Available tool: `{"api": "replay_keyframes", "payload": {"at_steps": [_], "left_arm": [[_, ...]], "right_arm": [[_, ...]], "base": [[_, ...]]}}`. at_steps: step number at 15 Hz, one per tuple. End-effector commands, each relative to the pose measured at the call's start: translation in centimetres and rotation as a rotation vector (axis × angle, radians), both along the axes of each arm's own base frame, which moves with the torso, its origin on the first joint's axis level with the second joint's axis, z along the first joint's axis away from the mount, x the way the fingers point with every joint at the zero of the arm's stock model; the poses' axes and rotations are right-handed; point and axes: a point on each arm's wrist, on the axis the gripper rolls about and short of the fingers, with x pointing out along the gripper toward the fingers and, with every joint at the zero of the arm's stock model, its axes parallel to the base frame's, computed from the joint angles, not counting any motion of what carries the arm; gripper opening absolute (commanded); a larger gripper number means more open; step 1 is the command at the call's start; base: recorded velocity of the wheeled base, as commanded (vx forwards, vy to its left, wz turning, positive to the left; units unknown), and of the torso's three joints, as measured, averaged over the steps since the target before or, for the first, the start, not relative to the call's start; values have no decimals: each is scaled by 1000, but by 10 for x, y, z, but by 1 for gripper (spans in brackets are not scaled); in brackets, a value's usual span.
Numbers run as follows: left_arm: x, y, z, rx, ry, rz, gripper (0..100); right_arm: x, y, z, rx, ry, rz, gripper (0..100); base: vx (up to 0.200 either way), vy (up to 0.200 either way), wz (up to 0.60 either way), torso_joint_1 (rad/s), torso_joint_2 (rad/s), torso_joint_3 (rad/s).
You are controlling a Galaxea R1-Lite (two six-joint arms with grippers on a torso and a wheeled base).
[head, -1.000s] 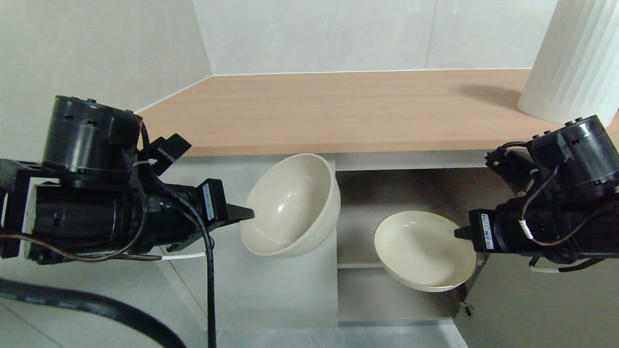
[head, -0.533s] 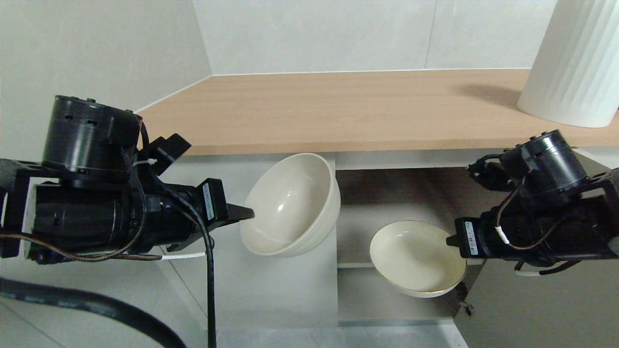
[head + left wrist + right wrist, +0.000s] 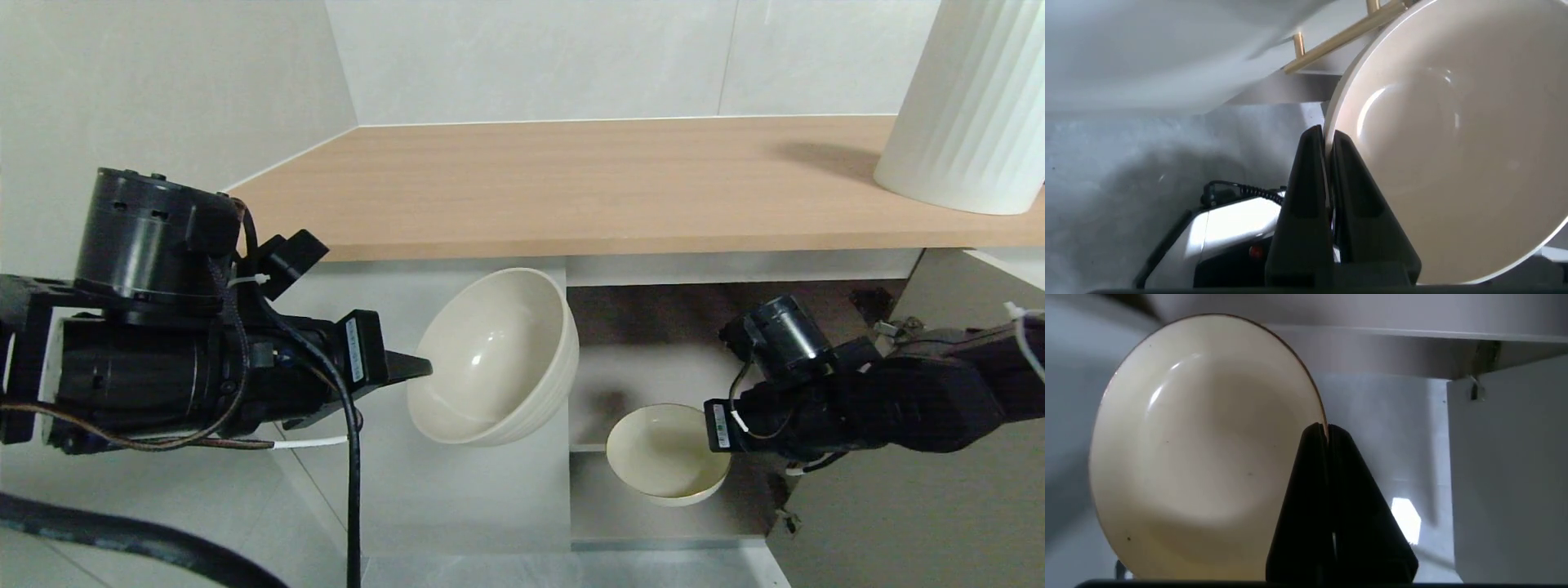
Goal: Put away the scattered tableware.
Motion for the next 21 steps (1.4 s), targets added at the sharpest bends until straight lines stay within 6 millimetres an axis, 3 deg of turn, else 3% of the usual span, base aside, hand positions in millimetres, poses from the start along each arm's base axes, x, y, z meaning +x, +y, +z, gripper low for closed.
{"api": "replay_keyframes", "payload": {"at_steps": [1,4,7,13,21], "left_arm": [[0,0,0,0,2,0,0],[-1,-5,-9,44,10,-42,0],[-3,-11,-21,113,13,-88,0],[-10,-15,-34,224,23,-137,0],[-7,-17,-40,236,43,-137,0]], "right_arm": [[21,-1,-48,-40,49,-45,0],[42,-10,-75,-13,-19,-102,0],[55,-12,-87,7,-96,-137,0],[80,-21,-107,-6,-216,-241,0],[112,-31,-115,27,-251,-330,0]], "base": [[0,0,0,0,0,0],[0,0,0,0,0,0],[0,0,0,0,0,0],[0,0,0,0,0,0],[0,0,0,0,0,0]]}}
